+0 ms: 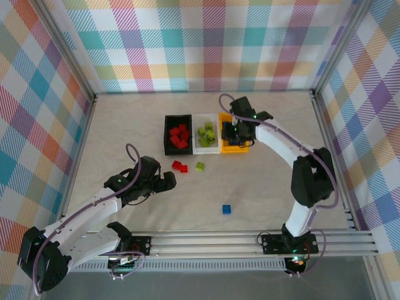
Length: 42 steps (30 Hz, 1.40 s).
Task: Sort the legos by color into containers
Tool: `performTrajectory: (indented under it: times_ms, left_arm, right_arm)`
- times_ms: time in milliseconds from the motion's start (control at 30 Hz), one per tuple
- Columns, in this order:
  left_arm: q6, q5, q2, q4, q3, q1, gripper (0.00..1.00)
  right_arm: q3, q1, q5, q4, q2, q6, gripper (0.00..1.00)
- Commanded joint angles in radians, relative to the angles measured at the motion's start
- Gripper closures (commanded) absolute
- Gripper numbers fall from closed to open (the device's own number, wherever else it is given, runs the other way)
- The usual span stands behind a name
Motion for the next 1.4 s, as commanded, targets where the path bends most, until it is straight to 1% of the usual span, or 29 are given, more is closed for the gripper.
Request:
performTrajectory:
  times_ms: [0,100,167,200,267,367,400,533,633,833,900,1033,1133,1233,1300,1367]
  left_arm:
    - [0.011,0.021,-0.008,0.007,-0.009,0.013,0.0]
    - [0.006,0.027,-0.013,0.011,-0.012,0.013,0.0]
    - [0.002,0.029,-0.014,0.014,-0.012,0.015,0.0]
    - [0.001,0.031,-0.017,0.016,-0.012,0.015,0.0]
    - [0.001,0.034,-0.019,0.019,-0.01,0.015,0.0]
    - [0.004,0.036,-0.02,0.014,-0.006,0.015,0.0]
    - [0.007,0.035,-0.02,0.013,-0.004,0.015,0.0]
    - [0.01,0.034,-0.02,0.01,-0.003,0.016,0.0]
    - [0.011,0.031,-0.021,0.006,-0.001,0.018,0.0]
    - [0.016,0.024,-0.032,-0.006,-0.001,0.029,0.0]
    - [0.018,0.025,-0.032,-0.008,-0.001,0.034,0.0]
    - [0.026,0.027,-0.026,-0.005,0.0,0.044,0.0]
    - [0.023,0.031,-0.019,0.002,-0.004,0.05,0.0]
    - [0.015,0.038,-0.013,0.017,-0.011,0.051,0.0]
    - [0.011,0.041,-0.007,0.025,-0.015,0.051,0.0]
    - [0.008,0.043,-0.005,0.026,-0.018,0.051,0.0]
  right_arm:
    - [0.109,-0.025,0.02,-0.022,0.114,0.012,0.61]
    - [0.188,-0.047,0.036,-0.049,0.18,0.023,0.59]
    - [0.208,-0.055,0.037,-0.056,0.203,0.031,0.57]
    - [0.215,-0.058,0.039,-0.059,0.211,0.032,0.55]
    - [0.22,-0.058,0.031,-0.058,0.216,0.033,0.44]
    - [0.202,-0.058,0.017,-0.043,0.185,0.032,0.32]
    - [0.193,-0.058,0.016,-0.044,0.172,0.031,0.29]
    - [0.104,-0.055,-0.002,-0.026,0.082,0.037,0.26]
    - [-0.013,-0.034,-0.026,-0.012,-0.015,0.046,0.25]
    - [-0.308,0.079,-0.065,-0.036,-0.233,0.035,0.25]
    - [-0.397,0.14,-0.064,-0.071,-0.298,0.034,0.25]
    - [-0.524,0.283,-0.075,-0.146,-0.375,0.061,0.25]
    - [-0.586,0.393,-0.085,-0.174,-0.392,0.112,0.25]
    - [-0.628,0.492,-0.086,-0.16,-0.364,0.159,0.25]
    - [-0.645,0.533,-0.088,-0.131,-0.327,0.179,0.25]
    - [-0.649,0.552,-0.092,-0.096,-0.299,0.19,0.25]
